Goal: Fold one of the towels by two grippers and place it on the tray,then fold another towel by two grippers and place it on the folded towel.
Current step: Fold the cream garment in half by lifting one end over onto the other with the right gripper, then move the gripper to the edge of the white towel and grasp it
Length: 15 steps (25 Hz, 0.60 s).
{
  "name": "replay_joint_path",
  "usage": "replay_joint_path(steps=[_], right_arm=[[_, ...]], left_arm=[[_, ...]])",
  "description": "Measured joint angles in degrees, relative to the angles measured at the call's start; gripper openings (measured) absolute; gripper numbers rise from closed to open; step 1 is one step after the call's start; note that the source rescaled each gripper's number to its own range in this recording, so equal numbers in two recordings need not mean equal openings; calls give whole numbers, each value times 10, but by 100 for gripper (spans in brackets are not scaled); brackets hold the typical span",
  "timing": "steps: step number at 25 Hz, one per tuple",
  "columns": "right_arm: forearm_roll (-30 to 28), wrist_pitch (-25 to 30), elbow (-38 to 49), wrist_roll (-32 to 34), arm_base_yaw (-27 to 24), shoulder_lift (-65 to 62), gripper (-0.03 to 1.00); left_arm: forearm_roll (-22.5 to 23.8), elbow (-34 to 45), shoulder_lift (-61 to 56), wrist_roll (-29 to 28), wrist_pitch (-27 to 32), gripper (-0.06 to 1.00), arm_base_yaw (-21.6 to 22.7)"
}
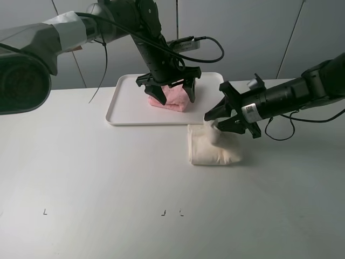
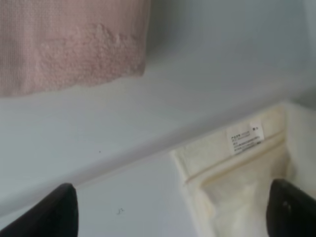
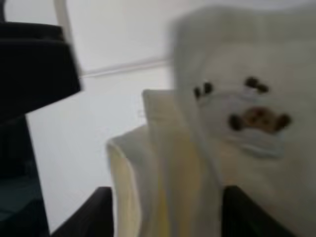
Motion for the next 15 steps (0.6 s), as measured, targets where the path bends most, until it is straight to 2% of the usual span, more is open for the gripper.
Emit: replay_joint_path(steps=[1, 4, 8, 15], right_arm=[[15, 17, 0, -12, 3, 0, 56], [29, 41, 0, -26, 7, 0, 57], [-11, 41, 0, -28, -4, 0, 57], [-41, 42, 0, 5, -105, 0, 56]], left_arm=[[-1, 0, 0, 3, 0, 99, 2], [-8, 0, 0, 7, 0, 99, 9], [-23, 0, 0, 10, 0, 99, 28], [-38, 0, 0, 19, 0, 99, 35]])
